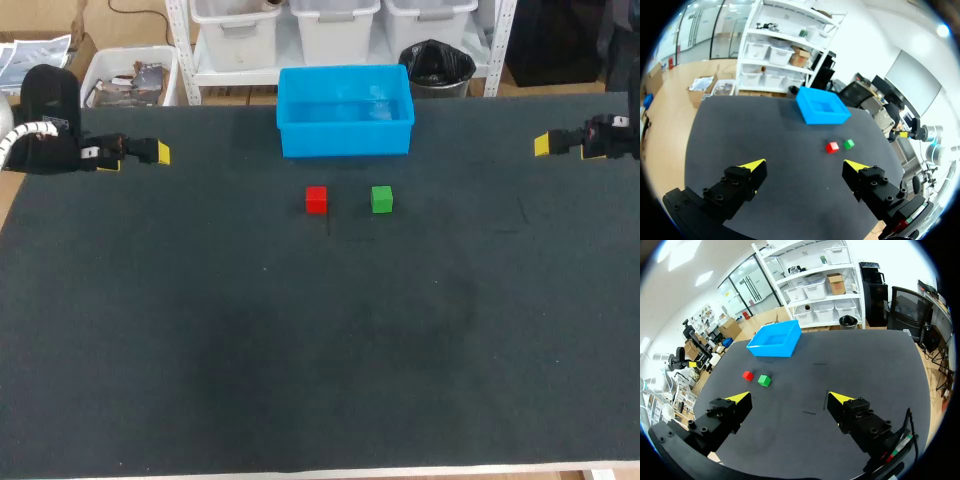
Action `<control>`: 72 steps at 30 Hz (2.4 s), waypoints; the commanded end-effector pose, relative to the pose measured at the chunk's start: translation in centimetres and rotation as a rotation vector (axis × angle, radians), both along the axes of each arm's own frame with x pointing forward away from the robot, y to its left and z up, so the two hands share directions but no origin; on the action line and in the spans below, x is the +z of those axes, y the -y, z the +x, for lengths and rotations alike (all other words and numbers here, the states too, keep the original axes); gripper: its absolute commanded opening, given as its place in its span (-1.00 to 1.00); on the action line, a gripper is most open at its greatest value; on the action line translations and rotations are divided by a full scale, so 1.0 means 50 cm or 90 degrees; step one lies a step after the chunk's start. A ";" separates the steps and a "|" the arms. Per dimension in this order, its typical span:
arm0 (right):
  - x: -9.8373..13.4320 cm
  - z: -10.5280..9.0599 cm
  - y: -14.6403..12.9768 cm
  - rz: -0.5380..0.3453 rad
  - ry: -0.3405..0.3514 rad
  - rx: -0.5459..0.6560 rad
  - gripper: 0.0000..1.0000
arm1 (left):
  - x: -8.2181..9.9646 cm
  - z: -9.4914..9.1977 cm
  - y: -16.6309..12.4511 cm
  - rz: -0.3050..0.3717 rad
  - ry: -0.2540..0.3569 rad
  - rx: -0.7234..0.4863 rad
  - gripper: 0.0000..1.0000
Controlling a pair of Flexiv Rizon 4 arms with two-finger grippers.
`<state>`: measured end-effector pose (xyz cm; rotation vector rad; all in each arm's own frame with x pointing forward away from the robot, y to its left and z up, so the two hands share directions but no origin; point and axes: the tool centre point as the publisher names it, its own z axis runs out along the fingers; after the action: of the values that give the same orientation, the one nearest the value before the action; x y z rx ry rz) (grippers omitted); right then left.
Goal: Use the left arm to pick the red cube and place it into the blue plastic box first, then use the right arm to grasp the green cube and put it into the same blue plastic box after the first action is fully finished.
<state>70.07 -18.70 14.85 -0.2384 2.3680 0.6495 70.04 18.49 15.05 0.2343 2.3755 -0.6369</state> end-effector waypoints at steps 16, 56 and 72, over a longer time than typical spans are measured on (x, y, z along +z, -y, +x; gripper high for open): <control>0.001 0.000 -0.001 -0.001 -0.001 -0.001 1.00 | 0.000 0.000 0.000 0.000 0.000 0.000 1.00; 0.001 0.000 -0.001 -0.001 -0.001 -0.001 1.00 | 0.006 0.010 0.161 0.194 -0.049 0.048 1.00; 0.001 0.000 -0.001 -0.001 -0.001 -0.001 1.00 | 0.004 0.047 0.277 0.261 -0.110 0.101 1.00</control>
<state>70.07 -18.71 14.85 -0.2384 2.3680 0.6495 71.11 6.01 15.61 0.2539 2.5949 -0.4114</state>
